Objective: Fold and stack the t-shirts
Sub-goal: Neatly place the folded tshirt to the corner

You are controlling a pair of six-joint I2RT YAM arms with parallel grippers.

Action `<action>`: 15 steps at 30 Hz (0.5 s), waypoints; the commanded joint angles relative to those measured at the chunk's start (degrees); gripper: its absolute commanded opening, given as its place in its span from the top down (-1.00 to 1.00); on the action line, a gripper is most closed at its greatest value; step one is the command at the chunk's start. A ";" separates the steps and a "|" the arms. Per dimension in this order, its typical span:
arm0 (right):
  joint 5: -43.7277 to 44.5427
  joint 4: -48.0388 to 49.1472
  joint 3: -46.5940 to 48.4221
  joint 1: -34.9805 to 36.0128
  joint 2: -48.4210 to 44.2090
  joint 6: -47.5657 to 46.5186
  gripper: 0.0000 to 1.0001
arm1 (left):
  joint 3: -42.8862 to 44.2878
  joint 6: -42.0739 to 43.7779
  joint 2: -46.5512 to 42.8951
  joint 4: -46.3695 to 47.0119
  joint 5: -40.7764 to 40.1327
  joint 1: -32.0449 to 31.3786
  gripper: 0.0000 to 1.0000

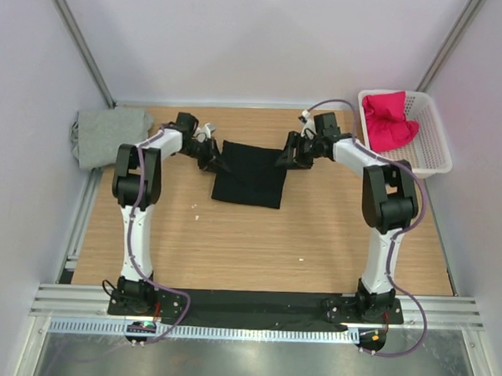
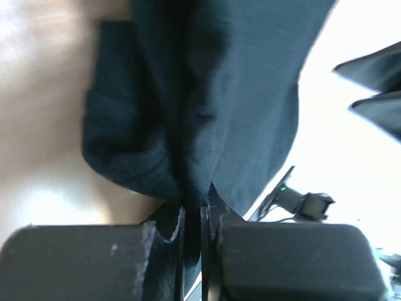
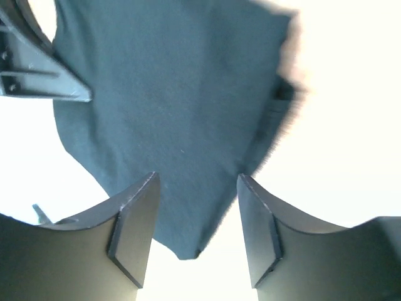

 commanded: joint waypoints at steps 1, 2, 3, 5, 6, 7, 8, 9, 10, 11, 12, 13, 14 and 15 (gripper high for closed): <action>9.40 -1.82 1.67 -1.71 -13.37 -8.18 -0.19 | 3.04 6.89 -11.00 -7.08 -2.89 1.28 1.00; 10.28 -2.26 1.15 -1.98 -14.88 -8.97 -0.19 | 3.92 9.95 -11.72 -8.94 -3.50 1.55 1.00; 11.59 -2.96 -0.51 -2.24 -16.11 -10.11 -0.19 | 5.24 11.63 -12.33 -10.87 -4.72 1.98 1.00; 11.87 -2.71 -2.98 -2.77 -20.33 -10.47 -0.19 | 9.10 18.28 -13.04 -17.54 -6.57 2.34 1.00; 11.96 -2.53 -5.69 -3.38 -21.73 -10.39 -0.20 | 10.68 20.94 -12.87 -20.35 -7.63 2.43 1.00; 12.05 -2.53 -7.10 -3.73 -24.01 -10.39 -0.20 | 14.27 23.14 -12.52 -25.95 -10.07 2.60 1.00; 12.05 -2.27 -8.51 -4.00 -25.51 -10.56 -0.20 | 15.52 24.99 -11.91 -28.27 -11.23 2.78 1.00; 12.05 -1.92 -11.05 -4.52 -26.66 -10.74 -0.20 | 16.40 27.97 -11.90 -30.12 -12.37 3.22 1.00; 11.96 -1.91 -12.12 -4.79 -27.71 -11.17 -0.20 | 17.54 28.34 -11.99 -32.22 -14.82 3.57 1.00; 11.79 -2.00 -13.17 -5.05 -30.07 -11.53 -0.20 | 17.55 28.52 -12.77 -32.42 -16.06 4.09 1.00; 11.70 -2.00 -14.75 -5.66 -31.06 -11.79 -0.20 | 17.47 28.52 -13.65 -31.90 -16.94 5.23 1.00; 11.61 -2.18 -15.46 -6.02 -32.11 -11.97 -0.21 | 17.47 28.70 -14.27 -31.72 -17.91 5.76 1.00; 11.52 -2.26 -15.99 -6.46 -33.60 -12.40 -0.20 | 18.16 28.87 -14.88 -31.81 -21.14 6.29 1.00; 11.43 -2.35 -16.87 -6.90 -34.40 -12.15 -0.20 | 18.60 29.05 -16.37 -31.72 -22.56 7.08 1.00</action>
